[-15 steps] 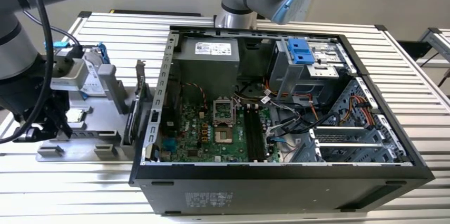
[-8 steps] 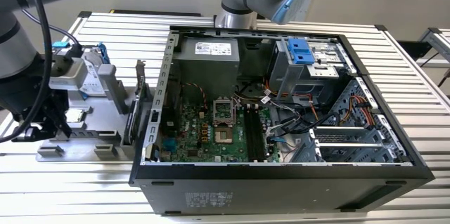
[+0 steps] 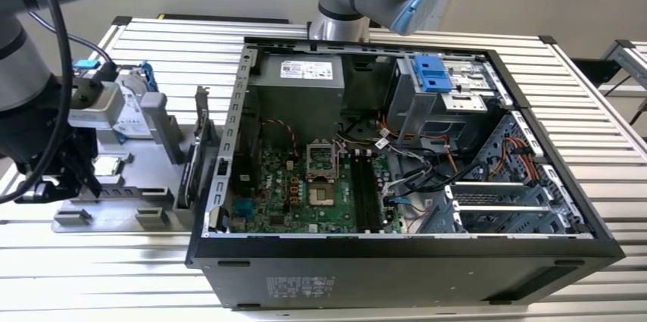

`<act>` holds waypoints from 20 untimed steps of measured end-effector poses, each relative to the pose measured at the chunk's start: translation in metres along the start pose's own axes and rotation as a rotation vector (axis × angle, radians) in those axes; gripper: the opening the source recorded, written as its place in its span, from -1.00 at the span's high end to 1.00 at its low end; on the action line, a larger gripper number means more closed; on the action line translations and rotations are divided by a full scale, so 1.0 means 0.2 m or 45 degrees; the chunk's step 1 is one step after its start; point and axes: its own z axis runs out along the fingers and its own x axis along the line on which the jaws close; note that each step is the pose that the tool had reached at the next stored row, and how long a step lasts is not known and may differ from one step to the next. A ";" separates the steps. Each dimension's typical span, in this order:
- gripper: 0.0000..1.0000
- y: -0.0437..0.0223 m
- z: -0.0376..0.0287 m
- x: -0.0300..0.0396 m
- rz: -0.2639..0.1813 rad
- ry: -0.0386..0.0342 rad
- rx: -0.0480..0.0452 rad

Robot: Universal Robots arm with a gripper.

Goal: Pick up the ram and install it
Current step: 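Pick up the ram and move it above insertion slot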

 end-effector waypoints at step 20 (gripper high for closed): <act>1.00 -0.008 -0.036 0.000 0.001 0.0001 0.000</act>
